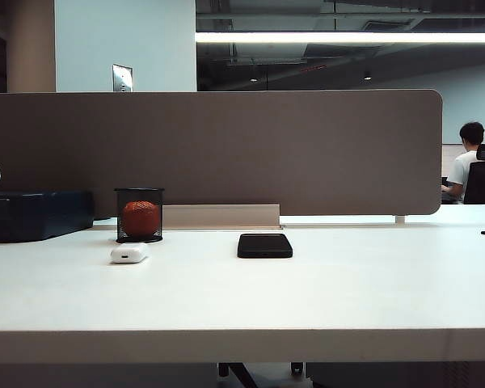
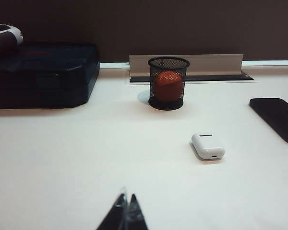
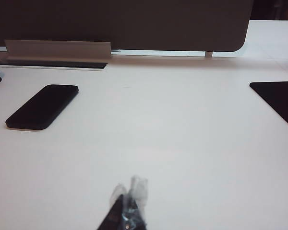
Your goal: Find the wireless headphone case on the desktop and place it on the left side of the phone.
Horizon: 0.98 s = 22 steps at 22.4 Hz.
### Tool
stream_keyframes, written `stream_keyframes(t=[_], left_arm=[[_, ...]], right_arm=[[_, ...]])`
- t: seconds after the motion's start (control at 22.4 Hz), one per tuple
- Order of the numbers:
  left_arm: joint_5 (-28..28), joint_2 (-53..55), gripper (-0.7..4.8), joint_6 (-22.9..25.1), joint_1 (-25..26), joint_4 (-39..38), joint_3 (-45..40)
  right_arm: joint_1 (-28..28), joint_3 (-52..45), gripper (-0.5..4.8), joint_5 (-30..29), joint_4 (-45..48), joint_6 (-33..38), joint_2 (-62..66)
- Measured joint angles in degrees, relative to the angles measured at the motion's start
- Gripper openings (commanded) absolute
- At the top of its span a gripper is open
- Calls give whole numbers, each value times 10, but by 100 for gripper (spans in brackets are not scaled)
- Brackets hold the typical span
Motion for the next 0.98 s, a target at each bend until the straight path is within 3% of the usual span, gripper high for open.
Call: stream_keyframes(t=[0.98], left_arm=[[0,0,-5,0,0,0,0]], right_arm=[[0,30,-6,0,0,0,0]])
